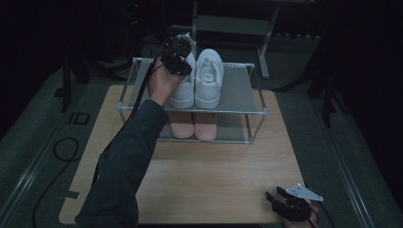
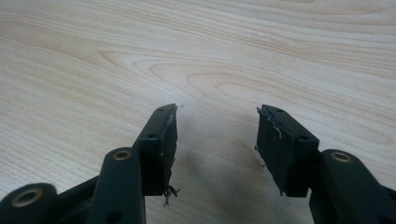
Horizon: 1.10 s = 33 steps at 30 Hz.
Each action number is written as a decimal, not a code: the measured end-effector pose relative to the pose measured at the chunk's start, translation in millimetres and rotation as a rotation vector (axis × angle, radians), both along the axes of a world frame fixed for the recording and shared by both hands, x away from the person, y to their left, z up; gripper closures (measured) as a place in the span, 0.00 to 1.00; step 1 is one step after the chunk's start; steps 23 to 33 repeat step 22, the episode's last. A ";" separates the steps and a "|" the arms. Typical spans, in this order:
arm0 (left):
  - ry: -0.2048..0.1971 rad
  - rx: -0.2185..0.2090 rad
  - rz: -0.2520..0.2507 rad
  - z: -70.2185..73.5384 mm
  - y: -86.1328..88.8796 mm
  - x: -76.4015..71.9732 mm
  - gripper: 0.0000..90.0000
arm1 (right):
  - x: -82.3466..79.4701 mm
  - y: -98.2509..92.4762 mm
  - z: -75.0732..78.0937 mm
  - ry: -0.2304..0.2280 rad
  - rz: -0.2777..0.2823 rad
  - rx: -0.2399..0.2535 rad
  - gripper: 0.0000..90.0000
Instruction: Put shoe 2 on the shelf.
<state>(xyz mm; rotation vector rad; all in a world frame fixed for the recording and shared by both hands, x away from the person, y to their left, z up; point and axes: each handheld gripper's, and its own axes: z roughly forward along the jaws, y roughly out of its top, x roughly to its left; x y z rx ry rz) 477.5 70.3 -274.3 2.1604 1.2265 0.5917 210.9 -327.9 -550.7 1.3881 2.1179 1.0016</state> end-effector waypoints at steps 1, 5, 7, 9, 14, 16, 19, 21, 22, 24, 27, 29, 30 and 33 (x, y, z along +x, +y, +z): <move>0.000 0.000 0.000 0.0 0.0 0.0 0.93 | -0.1 0.0 0.1 -0.001 0.000 0.000 0.52; 0.003 0.017 -0.012 0.6 5.5 -0.7 0.99 | -0.1 0.0 0.2 0.000 -0.001 -0.002 0.52; 0.004 0.020 -0.015 0.5 7.6 -0.8 0.99 | 0.2 0.1 0.2 -0.001 -0.001 -0.002 0.52; 0.003 0.021 -0.016 0.5 8.5 -0.9 0.99 | 0.4 0.0 0.1 -0.001 -0.002 -0.002 0.52; -0.006 0.021 -0.020 1.7 15.3 -2.3 0.99 | 0.0 -0.3 0.2 -0.001 -0.005 0.000 0.53; 0.000 0.008 -0.016 2.4 18.7 -1.9 0.99 | 0.0 -0.3 0.3 -0.001 -0.004 -0.002 0.53; -0.002 0.007 -0.016 3.3 22.0 -2.1 0.99 | 0.1 -0.2 0.3 -0.001 -0.004 -0.001 0.53; -0.002 0.008 -0.024 3.0 23.8 -2.4 0.99 | 0.2 -0.3 0.2 -0.001 -0.004 0.000 0.53; -0.002 0.006 -0.027 2.8 25.2 -2.5 0.99 | 0.5 -0.4 0.1 -0.001 -0.004 -0.001 0.53; -0.002 0.006 -0.027 2.8 25.2 -2.5 0.99 | 0.5 -0.4 0.1 -0.001 -0.004 -0.001 0.53; -0.002 0.006 -0.027 2.8 25.2 -2.5 0.99 | 0.5 -0.4 0.1 -0.001 -0.004 -0.001 0.53; -0.002 0.006 -0.027 2.8 25.2 -2.5 0.99 | 0.5 -0.4 0.1 -0.001 -0.004 -0.001 0.53; -0.002 0.006 -0.027 2.8 25.2 -2.5 0.99 | 0.5 -0.4 0.1 -0.001 -0.004 -0.001 0.53; -0.002 0.006 -0.027 2.8 25.2 -2.5 0.99 | 0.5 -0.4 0.1 -0.001 -0.004 -0.001 0.53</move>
